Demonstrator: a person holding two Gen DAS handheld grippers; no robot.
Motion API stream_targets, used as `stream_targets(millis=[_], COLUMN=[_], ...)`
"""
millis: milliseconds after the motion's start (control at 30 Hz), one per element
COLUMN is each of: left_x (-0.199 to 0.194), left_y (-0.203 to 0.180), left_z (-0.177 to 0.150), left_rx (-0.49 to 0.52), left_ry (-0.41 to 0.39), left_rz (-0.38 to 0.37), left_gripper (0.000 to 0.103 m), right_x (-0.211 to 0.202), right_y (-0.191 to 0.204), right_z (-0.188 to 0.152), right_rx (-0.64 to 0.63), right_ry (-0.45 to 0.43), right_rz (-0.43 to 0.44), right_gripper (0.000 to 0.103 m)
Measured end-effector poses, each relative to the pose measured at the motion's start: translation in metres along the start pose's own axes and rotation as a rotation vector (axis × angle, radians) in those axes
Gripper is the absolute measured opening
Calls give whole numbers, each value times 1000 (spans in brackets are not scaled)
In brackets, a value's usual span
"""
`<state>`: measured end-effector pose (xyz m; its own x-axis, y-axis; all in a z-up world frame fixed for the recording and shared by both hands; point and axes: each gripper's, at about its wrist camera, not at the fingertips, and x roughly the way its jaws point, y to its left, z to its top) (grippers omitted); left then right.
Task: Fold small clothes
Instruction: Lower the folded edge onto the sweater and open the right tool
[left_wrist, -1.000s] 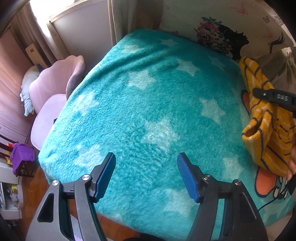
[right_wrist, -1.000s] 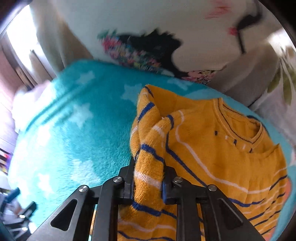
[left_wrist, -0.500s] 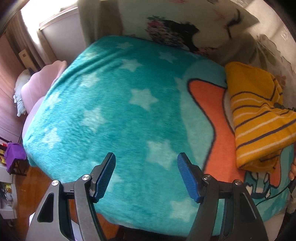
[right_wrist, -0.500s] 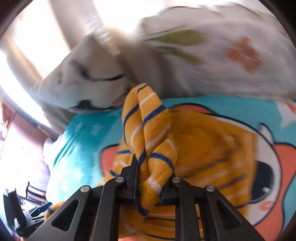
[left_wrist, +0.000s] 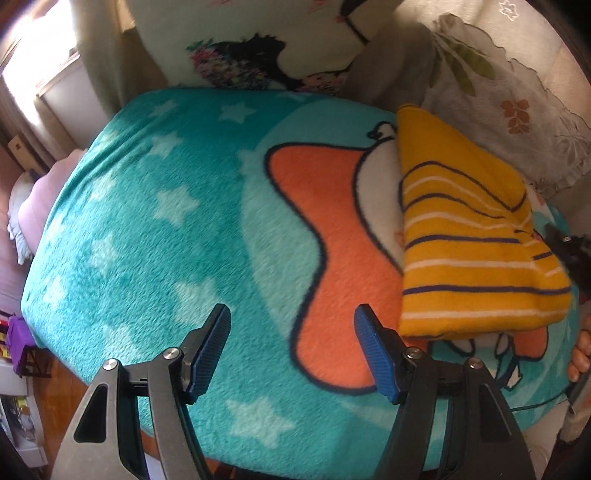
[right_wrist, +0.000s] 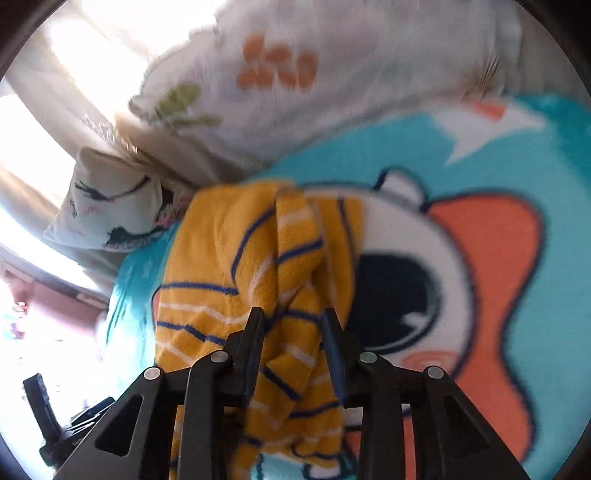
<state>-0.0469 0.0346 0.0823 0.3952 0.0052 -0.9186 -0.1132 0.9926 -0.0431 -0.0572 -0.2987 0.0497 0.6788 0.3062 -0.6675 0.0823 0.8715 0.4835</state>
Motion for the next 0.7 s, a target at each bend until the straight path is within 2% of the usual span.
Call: stream_targets(millis=[100,200,233,267,367,467,567,633,700], left_x=[4,7,7,6,1,-3,-6,-8,-11], left_y=[-10,-21,-25,-28,-35,-43,-51,-56,-63], left_z=[2,3,4,5,4,3,1,1,0], left_rx=[-5,-2,4,8,20,55,86,102,119], left_ry=[4,11,9,3,-20,-46,-57,-62,-70], left_rz=[-13,-31,-32,-34,-31,1,29,31,38], left_gripper=[68,68,68,68,68,68,68,68,68], right_x=[-26,-12,-3,11,37,34,15,0,-10], right_y=[29,57,60,57,20,-8,-5,-9,-16], right_z=[2,-9,-15,-23,-37,-40,-39,-38,-39], right_rx=[-87,-161,-181,-192,-99,6,-30,-39,-28], right_ry=[-43,40,65,92,165,186,143,116,102], right_rz=[75,178,167,116,14,70,70,71,64], right_gripper=[34,33,33,33,33,33,43,44,51])
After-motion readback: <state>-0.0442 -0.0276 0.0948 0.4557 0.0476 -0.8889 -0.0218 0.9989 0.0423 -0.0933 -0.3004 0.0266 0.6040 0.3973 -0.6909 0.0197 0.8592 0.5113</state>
